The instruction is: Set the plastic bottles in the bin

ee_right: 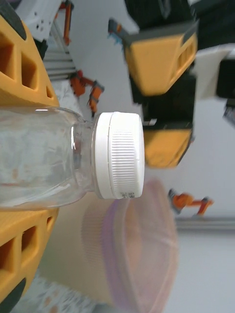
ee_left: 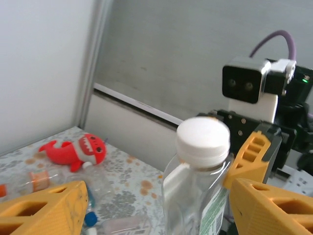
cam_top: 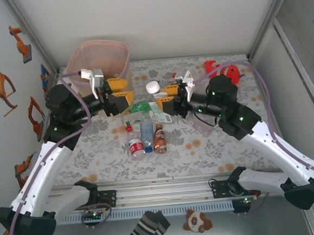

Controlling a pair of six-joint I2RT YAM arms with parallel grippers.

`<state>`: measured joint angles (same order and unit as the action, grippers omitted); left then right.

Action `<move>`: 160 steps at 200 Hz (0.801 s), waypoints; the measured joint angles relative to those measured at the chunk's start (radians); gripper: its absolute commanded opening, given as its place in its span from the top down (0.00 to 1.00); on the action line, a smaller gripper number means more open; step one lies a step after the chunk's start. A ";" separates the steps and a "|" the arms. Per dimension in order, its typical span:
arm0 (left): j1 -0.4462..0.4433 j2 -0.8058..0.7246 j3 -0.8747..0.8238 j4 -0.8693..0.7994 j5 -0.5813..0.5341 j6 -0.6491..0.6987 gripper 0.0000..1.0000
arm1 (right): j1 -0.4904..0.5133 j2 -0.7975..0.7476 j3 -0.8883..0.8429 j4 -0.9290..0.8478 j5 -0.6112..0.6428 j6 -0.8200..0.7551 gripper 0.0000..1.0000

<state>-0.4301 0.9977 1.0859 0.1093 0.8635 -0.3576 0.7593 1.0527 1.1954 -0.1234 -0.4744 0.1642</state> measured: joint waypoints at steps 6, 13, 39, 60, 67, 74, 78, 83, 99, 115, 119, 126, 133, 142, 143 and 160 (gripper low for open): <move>-0.010 0.000 0.000 0.005 0.011 0.001 0.24 | 0.000 -0.009 -0.002 0.021 -0.019 0.000 0.74; -0.023 0.000 0.001 0.010 0.025 0.003 0.24 | 0.000 -0.020 -0.002 0.047 -0.039 0.000 0.74; -0.090 0.006 0.029 0.018 0.072 0.011 0.24 | 0.000 -0.047 -0.002 0.134 -0.099 0.013 0.75; -0.152 0.021 0.070 0.018 0.101 0.030 0.24 | 0.000 -0.051 -0.002 0.203 -0.142 0.048 0.76; -0.171 0.028 0.085 0.017 0.108 0.038 0.24 | 0.001 -0.051 -0.002 0.226 -0.152 0.064 0.76; -0.189 0.036 0.098 0.015 0.116 0.047 0.24 | 0.001 -0.051 -0.002 0.245 -0.162 0.077 0.76; -0.199 0.041 0.105 0.013 0.121 0.051 0.24 | 0.001 -0.051 -0.002 0.258 -0.166 0.086 0.76; -0.209 0.047 0.113 0.011 0.126 0.057 0.25 | 0.002 -0.051 -0.002 0.272 -0.171 0.098 0.76; -0.241 0.067 0.132 0.001 0.143 0.072 0.27 | 0.004 -0.051 -0.002 0.311 -0.190 0.129 0.77; -0.267 0.086 0.145 -0.013 0.158 0.085 0.30 | 0.006 -0.051 0.003 0.336 -0.208 0.163 0.77; -0.272 0.090 0.146 -0.016 0.159 0.088 0.30 | 0.008 -0.051 0.005 0.343 -0.211 0.170 0.77; -0.280 0.095 0.150 -0.023 0.163 0.093 0.31 | 0.011 -0.051 0.009 0.354 -0.218 0.183 0.77; -0.288 0.100 0.152 -0.029 0.166 0.100 0.32 | 0.013 -0.051 0.011 0.371 -0.223 0.196 0.77; -0.296 0.104 0.157 -0.039 0.169 0.107 0.35 | 0.018 -0.052 0.013 0.390 -0.228 0.210 0.77; -0.296 0.104 0.158 -0.040 0.169 0.107 0.36 | 0.018 -0.052 0.013 0.392 -0.229 0.212 0.77; -0.305 0.105 0.164 -0.050 0.174 0.122 0.41 | 0.023 -0.055 0.014 0.424 -0.233 0.234 0.77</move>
<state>-0.7353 1.1030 1.2499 0.0593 1.0370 -0.2352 0.7826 0.9981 1.2091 0.3008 -0.7078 0.3981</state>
